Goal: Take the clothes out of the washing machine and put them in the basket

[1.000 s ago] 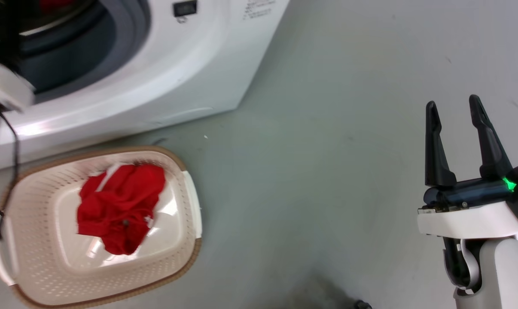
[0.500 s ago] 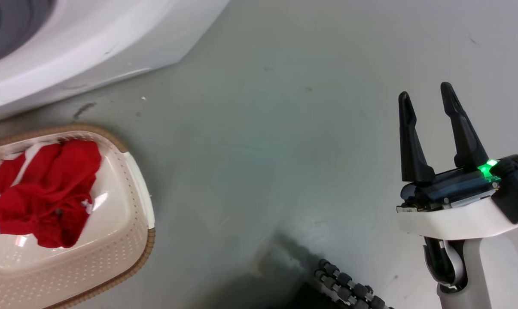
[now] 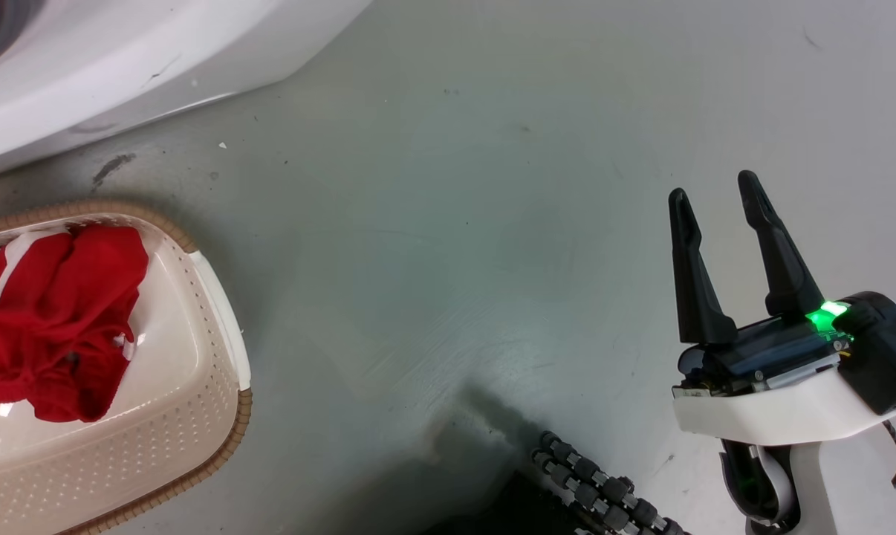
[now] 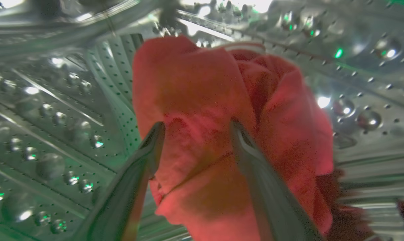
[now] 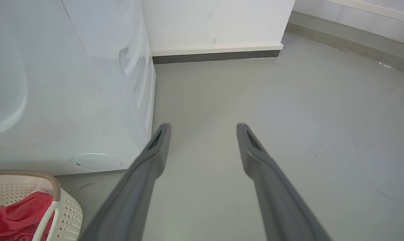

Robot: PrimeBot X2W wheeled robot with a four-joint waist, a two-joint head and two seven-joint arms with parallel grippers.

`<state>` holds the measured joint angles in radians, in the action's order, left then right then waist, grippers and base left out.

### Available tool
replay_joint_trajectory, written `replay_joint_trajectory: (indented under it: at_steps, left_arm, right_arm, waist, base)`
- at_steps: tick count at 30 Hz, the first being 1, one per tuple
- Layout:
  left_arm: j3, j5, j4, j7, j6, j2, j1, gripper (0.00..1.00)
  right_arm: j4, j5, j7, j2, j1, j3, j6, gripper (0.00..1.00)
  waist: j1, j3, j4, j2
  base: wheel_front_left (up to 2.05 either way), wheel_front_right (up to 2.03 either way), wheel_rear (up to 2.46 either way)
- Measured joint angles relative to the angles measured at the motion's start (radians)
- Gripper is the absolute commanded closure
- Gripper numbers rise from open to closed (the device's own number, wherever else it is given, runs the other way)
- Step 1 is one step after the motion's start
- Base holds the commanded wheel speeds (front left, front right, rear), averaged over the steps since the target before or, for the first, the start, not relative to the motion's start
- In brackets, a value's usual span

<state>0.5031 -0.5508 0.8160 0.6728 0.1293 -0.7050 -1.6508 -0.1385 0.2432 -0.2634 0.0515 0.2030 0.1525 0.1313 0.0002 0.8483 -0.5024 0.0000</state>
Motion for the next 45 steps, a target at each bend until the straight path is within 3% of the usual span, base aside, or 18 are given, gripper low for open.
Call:
replay_joint_trajectory:
  at_steps: [6,17,18,19,27,45]
  left_arm:
    - [0.086,-0.019,0.047,0.056,0.0,0.0,-0.04,0.0]
    - [0.191,-0.109,0.081,0.035,0.0,-0.022,-0.045,0.03]
    - [0.2,-0.119,0.079,0.035,0.0,-0.026,-0.045,0.62]
    - [0.207,-0.128,0.078,0.031,0.0,-0.028,-0.047,1.0]
    - [0.261,-0.178,0.084,-0.027,0.0,-0.045,-0.066,1.0]
    - [0.318,-0.223,0.129,-0.406,0.0,-0.09,-0.044,1.0]
  right_arm:
    - [-0.012,0.013,0.0,0.0,-0.003,-0.004,0.0,0.0]
    - [-0.026,0.007,0.0,0.0,-0.009,-0.015,0.0,0.0]
    - [-0.026,0.004,0.0,0.0,-0.01,-0.014,0.0,0.0]
    - [-0.027,0.002,0.0,0.0,-0.012,-0.013,0.0,0.0]
    - [-0.031,-0.004,0.0,0.0,-0.014,-0.017,0.0,0.0]
    - [0.003,-0.049,0.0,0.0,0.07,-0.029,0.0,0.0]
  waist:
    - [-0.0001,0.018,0.004,0.0]
    - [-0.0001,0.04,0.016,0.0]
    - [-0.0001,0.042,0.017,0.0]
    - [-0.0001,0.043,0.019,0.0001]
    - [-0.0002,0.052,0.026,0.0]
    - [-0.0002,-0.031,0.024,0.0]
  base:
    - [0.0,0.0,0.0]
    - [0.02,0.02,0.02]
    - [0.0,0.0,0.0]
    - [0.0,0.0,0.0]
    - [0.0,0.0,0.0]
    - [0.0,0.0,0.0]
